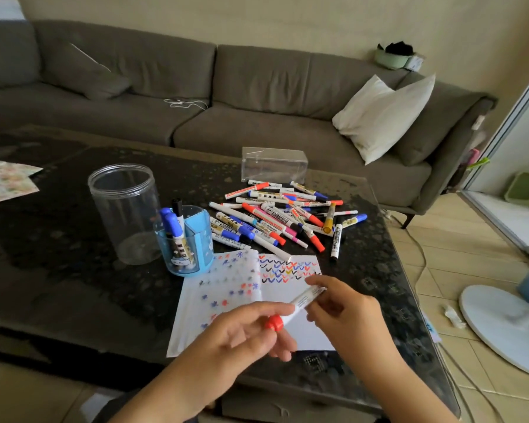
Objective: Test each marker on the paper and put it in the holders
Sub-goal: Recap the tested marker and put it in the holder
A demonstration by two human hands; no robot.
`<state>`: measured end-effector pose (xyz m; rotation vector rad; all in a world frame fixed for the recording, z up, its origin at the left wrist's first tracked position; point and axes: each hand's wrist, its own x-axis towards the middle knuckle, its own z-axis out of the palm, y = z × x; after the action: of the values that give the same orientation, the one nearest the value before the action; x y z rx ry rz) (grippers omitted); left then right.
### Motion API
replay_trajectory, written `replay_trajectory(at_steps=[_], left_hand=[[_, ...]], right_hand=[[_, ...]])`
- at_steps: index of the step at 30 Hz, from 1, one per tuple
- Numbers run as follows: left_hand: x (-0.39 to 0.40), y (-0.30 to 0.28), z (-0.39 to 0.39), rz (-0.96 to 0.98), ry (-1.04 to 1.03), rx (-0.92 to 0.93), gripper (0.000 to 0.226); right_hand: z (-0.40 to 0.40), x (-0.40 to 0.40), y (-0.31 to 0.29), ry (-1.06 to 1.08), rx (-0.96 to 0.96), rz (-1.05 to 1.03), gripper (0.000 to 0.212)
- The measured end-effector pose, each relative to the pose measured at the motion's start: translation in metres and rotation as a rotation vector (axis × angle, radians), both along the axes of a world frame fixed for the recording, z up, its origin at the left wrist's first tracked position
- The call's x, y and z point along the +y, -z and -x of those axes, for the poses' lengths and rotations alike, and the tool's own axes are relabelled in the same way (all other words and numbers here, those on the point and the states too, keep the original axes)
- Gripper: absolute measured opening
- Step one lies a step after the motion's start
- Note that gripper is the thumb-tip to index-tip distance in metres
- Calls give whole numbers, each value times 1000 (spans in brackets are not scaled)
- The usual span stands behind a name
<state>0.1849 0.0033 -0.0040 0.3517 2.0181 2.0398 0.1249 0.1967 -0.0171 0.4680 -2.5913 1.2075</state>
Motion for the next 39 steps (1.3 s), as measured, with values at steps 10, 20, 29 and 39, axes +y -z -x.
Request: replay_trajectory(at_steps=[10, 20, 29, 39], left_hand=[[6, -7, -29, -46, -91, 106, 54], [3, -18, -37, -4, -173, 208, 52], [-13, -10, -36, 27, -329, 139, 58], [-60, 3, -18, 366, -575, 101, 18]], right_hand=[[-30, -3, -17, -115, -22, 11, 27], [-33, -22, -22, -137, 13, -6, 32], [-31, -41, -20, -305, 264, -165, 27], [21, -97, -28, -237, 259, -47, 12]])
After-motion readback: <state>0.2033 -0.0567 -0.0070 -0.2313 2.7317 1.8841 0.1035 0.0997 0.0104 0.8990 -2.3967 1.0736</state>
